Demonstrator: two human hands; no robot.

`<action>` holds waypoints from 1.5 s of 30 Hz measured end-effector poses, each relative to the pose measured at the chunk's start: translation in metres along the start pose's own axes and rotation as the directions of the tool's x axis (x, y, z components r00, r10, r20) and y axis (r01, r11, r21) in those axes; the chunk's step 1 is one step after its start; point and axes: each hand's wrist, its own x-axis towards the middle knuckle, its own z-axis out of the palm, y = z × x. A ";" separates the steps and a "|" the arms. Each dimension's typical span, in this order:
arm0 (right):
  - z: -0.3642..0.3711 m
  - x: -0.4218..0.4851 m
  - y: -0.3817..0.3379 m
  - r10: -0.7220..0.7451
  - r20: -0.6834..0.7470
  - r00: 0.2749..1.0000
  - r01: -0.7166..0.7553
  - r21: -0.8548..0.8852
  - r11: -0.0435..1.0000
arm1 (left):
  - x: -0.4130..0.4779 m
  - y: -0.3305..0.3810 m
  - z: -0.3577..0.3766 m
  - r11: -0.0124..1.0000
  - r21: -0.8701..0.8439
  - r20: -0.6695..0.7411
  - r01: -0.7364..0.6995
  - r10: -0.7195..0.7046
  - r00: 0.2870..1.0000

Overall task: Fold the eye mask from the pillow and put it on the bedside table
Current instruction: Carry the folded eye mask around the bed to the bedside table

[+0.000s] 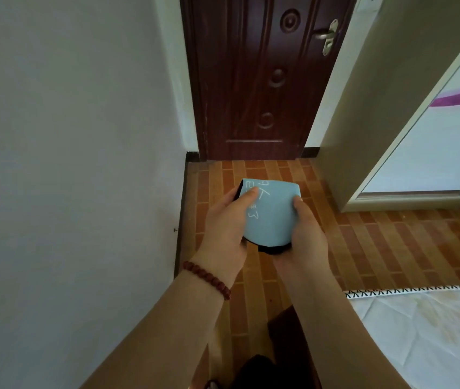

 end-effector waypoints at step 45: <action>-0.043 0.461 -0.390 -0.202 -0.599 0.775 0.448 0.295 0.844 | 0.447 0.013 0.521 0.894 0.416 0.542 0.166 -0.390 0.744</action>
